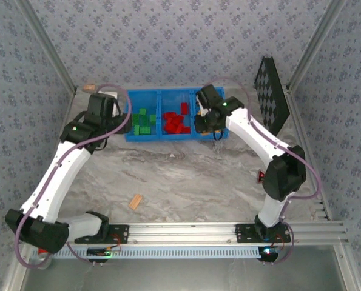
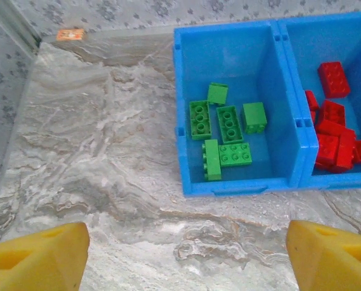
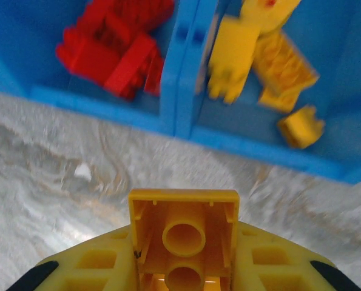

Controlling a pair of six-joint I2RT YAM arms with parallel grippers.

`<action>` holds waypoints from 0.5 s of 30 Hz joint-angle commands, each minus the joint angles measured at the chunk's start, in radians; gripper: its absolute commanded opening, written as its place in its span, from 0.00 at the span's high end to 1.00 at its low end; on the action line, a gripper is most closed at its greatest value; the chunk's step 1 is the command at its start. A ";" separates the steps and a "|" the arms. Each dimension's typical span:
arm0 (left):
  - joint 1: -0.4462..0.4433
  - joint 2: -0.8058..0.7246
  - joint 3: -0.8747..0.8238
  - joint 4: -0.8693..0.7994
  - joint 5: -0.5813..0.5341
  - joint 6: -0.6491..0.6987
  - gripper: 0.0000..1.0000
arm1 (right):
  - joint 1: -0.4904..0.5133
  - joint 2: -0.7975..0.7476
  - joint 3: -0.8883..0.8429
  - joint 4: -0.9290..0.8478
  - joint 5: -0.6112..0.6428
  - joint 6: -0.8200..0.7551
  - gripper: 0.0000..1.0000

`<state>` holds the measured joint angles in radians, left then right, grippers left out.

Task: Sort the legos into containers by color
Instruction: Place the lego in the container.

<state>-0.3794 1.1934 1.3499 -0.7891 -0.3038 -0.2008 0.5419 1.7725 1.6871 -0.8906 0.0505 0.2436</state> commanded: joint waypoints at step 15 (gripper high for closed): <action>0.010 -0.348 -0.275 0.157 0.117 0.088 0.00 | -0.128 0.403 0.387 0.104 0.071 -0.119 0.77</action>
<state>-0.3729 0.8574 1.0977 -0.6708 -0.2379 -0.1379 0.4385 2.1220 2.0075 -0.8291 0.1097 0.1406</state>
